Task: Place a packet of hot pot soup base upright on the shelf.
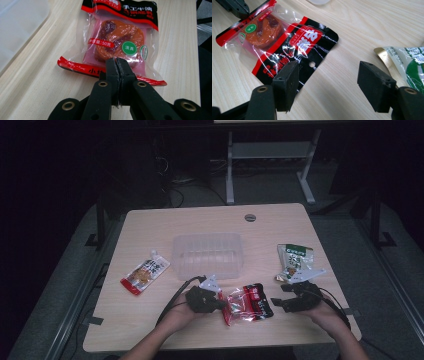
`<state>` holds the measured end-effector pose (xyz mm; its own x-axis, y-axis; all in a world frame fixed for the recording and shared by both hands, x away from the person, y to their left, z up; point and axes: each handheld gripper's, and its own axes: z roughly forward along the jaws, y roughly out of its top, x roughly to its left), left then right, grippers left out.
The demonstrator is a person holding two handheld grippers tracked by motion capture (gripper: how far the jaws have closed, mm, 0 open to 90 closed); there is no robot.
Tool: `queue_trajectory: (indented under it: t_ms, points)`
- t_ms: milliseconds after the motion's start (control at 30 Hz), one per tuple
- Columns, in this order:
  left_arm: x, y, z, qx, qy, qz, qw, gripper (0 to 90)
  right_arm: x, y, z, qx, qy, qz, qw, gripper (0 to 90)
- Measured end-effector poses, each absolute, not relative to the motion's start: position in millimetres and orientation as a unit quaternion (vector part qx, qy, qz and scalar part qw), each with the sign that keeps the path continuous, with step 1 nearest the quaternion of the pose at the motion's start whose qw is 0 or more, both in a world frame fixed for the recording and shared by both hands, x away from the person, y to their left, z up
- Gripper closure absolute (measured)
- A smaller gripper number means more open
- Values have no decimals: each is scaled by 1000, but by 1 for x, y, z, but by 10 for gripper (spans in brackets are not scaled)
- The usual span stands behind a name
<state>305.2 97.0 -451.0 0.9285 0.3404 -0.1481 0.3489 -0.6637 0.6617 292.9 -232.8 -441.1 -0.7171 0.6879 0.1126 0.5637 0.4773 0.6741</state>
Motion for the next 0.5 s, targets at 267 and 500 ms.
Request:
queue_trajectory:
  t_ms: [267,500]
  points:
    - [306,98,-453,916,188,-3,354,884,294,-237,-440,372,851,361,91,334]
    - [305,98,-457,916,192,-1,352,888,292,-237,-438,371,849,365,92,333]
